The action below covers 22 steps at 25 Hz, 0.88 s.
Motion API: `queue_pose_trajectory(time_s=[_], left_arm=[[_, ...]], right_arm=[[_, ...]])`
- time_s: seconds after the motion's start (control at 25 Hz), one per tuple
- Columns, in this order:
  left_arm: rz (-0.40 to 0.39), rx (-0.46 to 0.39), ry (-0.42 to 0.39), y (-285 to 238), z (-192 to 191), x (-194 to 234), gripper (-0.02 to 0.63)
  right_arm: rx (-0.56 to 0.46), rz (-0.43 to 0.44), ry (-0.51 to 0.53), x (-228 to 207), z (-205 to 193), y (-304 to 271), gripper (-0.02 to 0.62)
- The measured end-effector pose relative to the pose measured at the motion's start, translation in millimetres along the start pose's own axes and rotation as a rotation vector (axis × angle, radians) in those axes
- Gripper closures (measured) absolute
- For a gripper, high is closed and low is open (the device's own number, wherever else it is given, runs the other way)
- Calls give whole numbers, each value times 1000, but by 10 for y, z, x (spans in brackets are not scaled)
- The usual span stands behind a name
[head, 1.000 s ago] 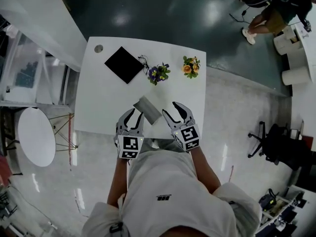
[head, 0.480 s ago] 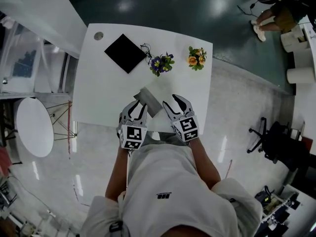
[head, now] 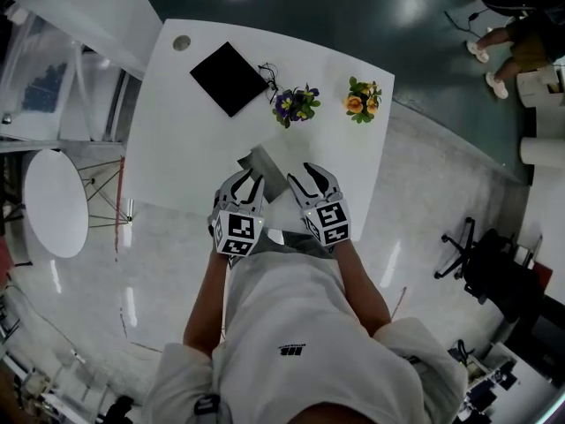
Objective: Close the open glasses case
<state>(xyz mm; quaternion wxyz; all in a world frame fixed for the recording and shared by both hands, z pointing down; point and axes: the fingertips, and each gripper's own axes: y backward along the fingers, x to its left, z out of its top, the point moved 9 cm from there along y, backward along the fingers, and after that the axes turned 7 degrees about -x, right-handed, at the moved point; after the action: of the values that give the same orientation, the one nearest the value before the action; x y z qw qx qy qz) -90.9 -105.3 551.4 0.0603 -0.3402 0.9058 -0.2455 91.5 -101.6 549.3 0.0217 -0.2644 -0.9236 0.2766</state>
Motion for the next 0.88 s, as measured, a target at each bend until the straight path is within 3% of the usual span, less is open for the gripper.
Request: queue_pose_trajectory(time_s=[0.88], left_arm=[[12, 91, 61, -431, -256, -164, 503]], right_arm=[[71, 67, 0, -187, -245, -353, 420]])
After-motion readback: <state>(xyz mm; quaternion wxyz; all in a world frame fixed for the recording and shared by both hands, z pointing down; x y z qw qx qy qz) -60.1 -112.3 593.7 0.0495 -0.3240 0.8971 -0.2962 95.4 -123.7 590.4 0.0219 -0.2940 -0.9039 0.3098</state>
